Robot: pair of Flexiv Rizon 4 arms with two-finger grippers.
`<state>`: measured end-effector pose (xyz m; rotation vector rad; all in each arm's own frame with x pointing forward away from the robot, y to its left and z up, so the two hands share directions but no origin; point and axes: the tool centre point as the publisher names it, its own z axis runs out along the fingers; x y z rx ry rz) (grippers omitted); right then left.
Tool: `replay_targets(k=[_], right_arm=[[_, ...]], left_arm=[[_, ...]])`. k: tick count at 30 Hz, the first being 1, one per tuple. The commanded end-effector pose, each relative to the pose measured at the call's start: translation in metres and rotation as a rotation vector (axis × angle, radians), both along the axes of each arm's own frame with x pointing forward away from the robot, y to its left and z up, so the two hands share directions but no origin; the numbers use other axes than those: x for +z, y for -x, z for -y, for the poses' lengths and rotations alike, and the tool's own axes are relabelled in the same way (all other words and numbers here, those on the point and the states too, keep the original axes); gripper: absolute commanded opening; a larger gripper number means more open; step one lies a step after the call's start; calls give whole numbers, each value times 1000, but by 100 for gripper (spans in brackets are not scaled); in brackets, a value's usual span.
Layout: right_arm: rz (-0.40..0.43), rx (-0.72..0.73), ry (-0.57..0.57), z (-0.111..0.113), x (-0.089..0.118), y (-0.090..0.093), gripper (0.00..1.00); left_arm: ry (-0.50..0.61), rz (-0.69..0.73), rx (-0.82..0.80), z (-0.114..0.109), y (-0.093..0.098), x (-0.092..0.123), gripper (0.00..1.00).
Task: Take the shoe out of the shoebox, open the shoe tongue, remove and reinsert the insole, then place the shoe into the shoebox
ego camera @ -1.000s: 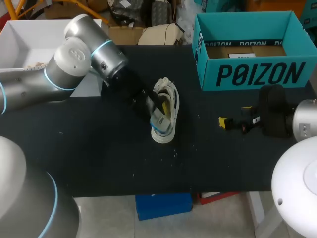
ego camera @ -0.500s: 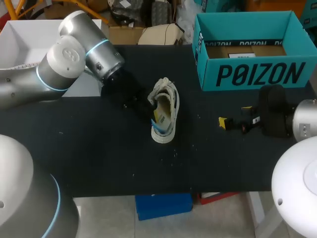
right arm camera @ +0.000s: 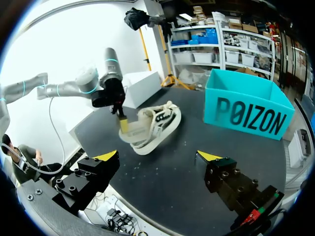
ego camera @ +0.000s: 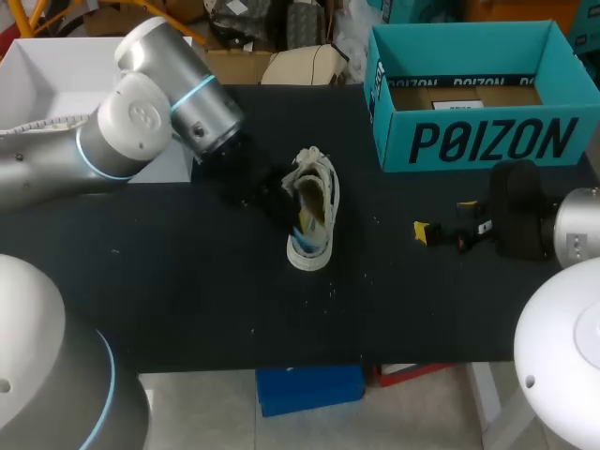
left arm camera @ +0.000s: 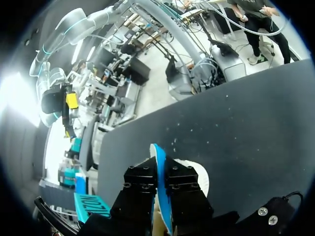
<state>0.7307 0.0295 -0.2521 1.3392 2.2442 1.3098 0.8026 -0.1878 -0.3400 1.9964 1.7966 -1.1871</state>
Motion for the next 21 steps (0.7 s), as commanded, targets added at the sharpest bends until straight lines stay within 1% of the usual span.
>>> replay_targets(k=[1,11,19,21], right_arm=[[3,-3,-2,-1,-2,1,100],[3,-3,-2,-1,-2,1,100],[3,-3,-2,-1,-2,1,100],[3,-3,-2,-1,-2,1,100]], left_arm=[[-5,5,14,4,-5,-5,0],[-23,3,49,6,-20,-20,0],[-32,14,76,10,-37,-27,0],[-50,31,86,11,-41,-30,0]])
